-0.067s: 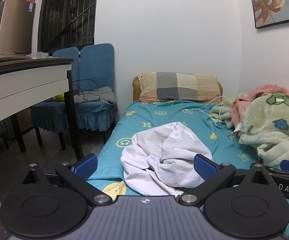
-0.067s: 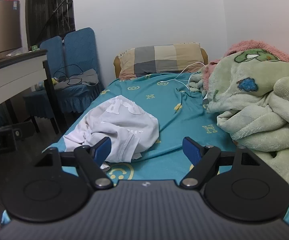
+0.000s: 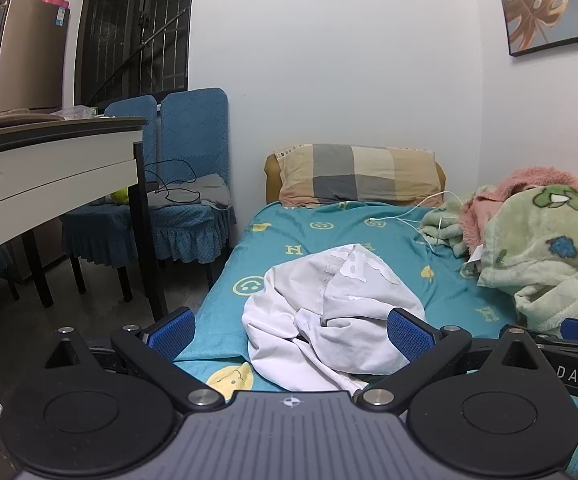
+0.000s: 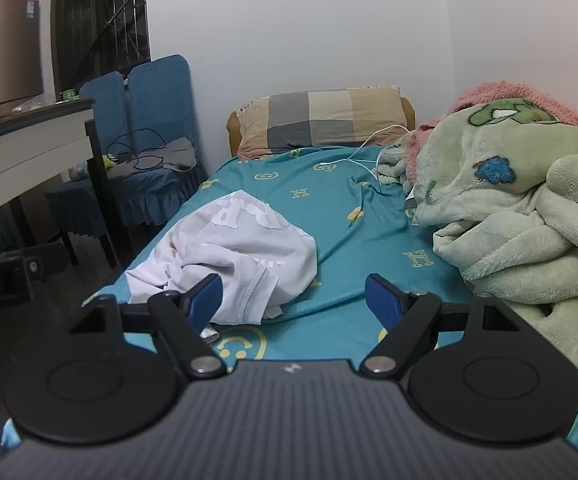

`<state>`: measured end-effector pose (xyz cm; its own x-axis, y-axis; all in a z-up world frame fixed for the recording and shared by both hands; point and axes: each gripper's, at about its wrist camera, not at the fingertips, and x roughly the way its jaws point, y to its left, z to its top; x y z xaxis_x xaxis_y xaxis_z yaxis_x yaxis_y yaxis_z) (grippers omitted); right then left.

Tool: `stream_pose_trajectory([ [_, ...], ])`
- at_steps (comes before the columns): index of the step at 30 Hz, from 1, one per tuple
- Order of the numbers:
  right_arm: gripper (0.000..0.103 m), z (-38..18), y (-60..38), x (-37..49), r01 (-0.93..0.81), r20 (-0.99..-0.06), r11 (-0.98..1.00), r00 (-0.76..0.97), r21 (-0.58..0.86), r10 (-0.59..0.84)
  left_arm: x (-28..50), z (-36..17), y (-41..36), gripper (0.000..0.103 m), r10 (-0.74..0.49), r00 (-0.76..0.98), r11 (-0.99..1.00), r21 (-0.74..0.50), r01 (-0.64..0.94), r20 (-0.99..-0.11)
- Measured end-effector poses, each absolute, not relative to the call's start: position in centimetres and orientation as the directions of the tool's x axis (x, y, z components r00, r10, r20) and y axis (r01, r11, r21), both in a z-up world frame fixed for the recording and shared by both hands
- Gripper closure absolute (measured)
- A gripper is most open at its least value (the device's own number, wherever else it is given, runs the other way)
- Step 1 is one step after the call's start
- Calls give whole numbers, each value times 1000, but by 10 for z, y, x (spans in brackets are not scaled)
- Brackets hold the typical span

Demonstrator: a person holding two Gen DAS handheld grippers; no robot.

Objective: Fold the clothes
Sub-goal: 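Move both grippers toward the crumpled white T-shirt on the bed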

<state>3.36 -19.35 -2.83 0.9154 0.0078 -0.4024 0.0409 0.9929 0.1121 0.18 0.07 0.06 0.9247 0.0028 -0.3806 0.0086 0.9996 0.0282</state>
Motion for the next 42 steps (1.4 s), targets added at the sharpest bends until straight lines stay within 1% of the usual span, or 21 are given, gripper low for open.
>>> stream_pose_trajectory([
  [3,23,-27,-195,33,42,-398,993,918,112,6,7,2,2,0,5,928,999,35,9,-372],
  [4,23,-27,-195,33,43,-396,993,918,112,5,3,3,2,0,10,938,998,56,11,-347],
  [15,23,-28,-194,31,39,-382,993,924,115,8,-1,3,5,0,14,930,998,69,13,-368],
  [20,23,-27,-195,32,41,-386,991,922,124,10,-2,3,6,0,-10,925,999,43,29,-379],
  [24,23,-25,-197,32,46,-383,989,924,138,10,5,-1,4,0,-3,921,999,47,23,-390],
  [34,23,-22,-203,31,60,-377,986,926,155,3,7,-6,3,0,1,923,998,52,21,-384],
  [38,23,-19,-205,31,61,-376,984,926,166,6,10,-11,4,0,-18,916,999,28,32,-401],
  [42,23,-18,-211,33,79,-380,980,925,180,-5,16,-17,-1,0,-21,906,999,34,39,-422],
])
